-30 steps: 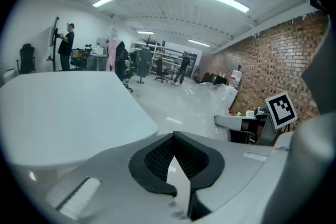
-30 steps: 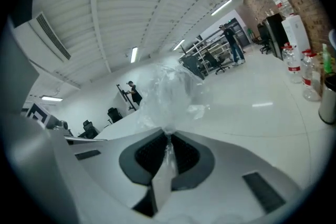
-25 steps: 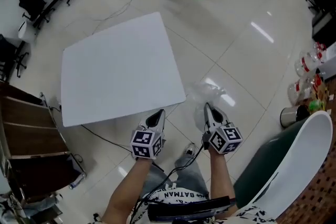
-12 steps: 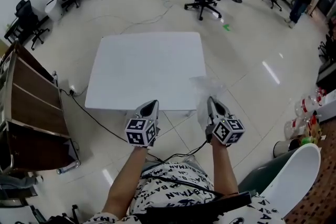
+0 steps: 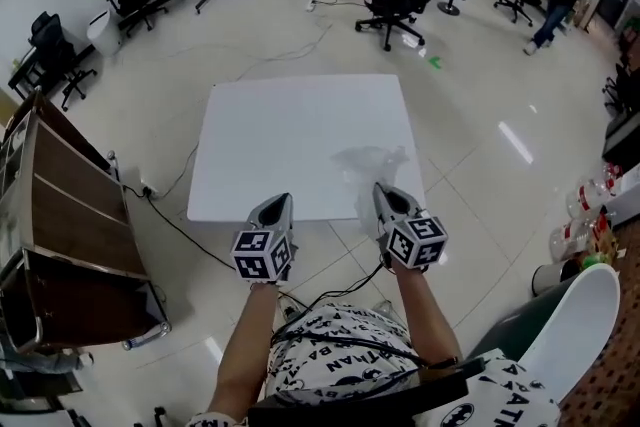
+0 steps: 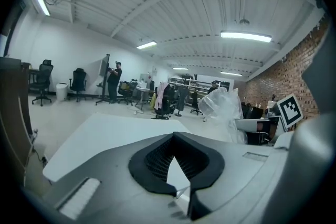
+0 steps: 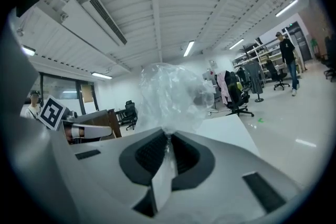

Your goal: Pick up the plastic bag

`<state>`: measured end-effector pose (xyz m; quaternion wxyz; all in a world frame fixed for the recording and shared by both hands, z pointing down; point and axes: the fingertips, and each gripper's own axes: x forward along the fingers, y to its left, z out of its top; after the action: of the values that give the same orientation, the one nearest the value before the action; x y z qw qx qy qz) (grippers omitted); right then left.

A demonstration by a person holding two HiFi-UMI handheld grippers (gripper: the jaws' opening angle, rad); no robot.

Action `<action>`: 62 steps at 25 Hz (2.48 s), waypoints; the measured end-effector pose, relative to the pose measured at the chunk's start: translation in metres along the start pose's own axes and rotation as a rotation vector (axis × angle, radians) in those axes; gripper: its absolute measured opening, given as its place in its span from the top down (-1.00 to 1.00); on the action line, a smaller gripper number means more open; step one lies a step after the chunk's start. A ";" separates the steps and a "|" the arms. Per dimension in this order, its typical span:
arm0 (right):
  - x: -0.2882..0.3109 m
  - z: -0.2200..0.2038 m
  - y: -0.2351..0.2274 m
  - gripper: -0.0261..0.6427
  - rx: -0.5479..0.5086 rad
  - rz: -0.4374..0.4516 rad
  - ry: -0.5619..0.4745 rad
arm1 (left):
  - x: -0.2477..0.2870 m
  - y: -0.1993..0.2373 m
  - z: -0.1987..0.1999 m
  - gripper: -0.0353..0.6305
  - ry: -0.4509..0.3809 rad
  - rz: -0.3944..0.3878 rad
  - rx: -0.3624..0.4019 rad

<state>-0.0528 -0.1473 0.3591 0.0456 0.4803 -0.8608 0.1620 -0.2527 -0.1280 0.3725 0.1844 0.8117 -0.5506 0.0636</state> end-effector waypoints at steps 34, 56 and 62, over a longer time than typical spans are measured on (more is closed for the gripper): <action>0.000 -0.006 0.012 0.89 0.039 0.030 0.001 | -0.008 0.015 -0.016 0.88 0.022 -0.008 -0.031; 0.114 0.079 -0.082 0.89 -0.459 -0.023 0.125 | 0.037 0.079 -0.049 0.88 0.148 -0.033 -0.058; 0.201 -0.032 -0.026 0.89 -0.478 0.229 0.300 | 0.055 0.102 -0.061 0.88 0.201 0.030 -0.101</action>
<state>-0.1411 -0.3130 0.4426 0.2654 0.3265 -0.9068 0.0280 -0.3192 -0.1868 0.4697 0.2782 0.7827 -0.5437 0.1197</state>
